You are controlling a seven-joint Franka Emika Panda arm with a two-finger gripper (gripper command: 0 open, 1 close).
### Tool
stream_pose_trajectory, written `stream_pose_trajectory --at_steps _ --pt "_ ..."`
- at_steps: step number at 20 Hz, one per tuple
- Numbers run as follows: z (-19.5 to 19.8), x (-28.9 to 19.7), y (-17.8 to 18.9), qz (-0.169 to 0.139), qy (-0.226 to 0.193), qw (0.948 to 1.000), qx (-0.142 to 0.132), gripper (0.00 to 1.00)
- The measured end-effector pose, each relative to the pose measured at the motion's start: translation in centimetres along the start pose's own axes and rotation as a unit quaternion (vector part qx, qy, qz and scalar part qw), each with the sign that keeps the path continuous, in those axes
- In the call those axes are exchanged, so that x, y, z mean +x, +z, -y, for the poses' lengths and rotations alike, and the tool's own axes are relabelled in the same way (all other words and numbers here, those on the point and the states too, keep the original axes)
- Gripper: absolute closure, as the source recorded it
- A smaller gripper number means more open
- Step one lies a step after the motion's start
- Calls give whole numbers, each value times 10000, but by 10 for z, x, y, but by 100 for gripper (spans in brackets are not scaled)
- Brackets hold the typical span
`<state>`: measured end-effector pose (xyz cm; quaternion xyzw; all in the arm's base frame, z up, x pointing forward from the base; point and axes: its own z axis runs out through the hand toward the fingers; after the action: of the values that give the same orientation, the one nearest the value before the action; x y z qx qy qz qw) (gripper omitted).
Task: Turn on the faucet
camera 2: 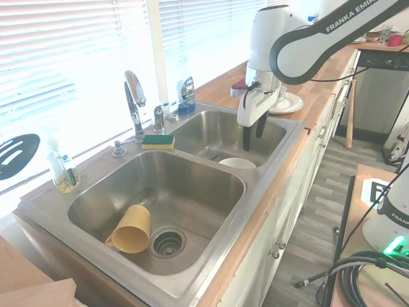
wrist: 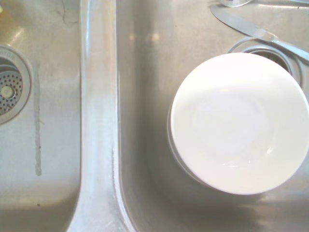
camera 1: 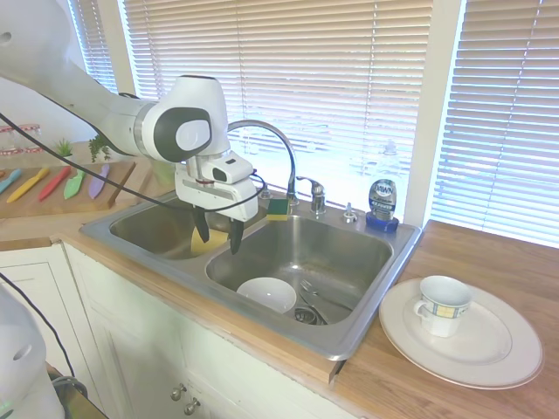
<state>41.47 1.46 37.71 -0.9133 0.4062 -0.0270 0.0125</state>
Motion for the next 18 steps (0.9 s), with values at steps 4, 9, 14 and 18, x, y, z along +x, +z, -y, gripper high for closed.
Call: stream_pose_trajectory --at_steps 4,9,14,18 --pt "1 1 -2 -23 8 10000 25 100" --pt "1 3 -2 -36 19 10000 35 100" --pt "0 5 1 -33 26 10000 10 100" --pt "0 7 2 -47 33 10000 28 100"
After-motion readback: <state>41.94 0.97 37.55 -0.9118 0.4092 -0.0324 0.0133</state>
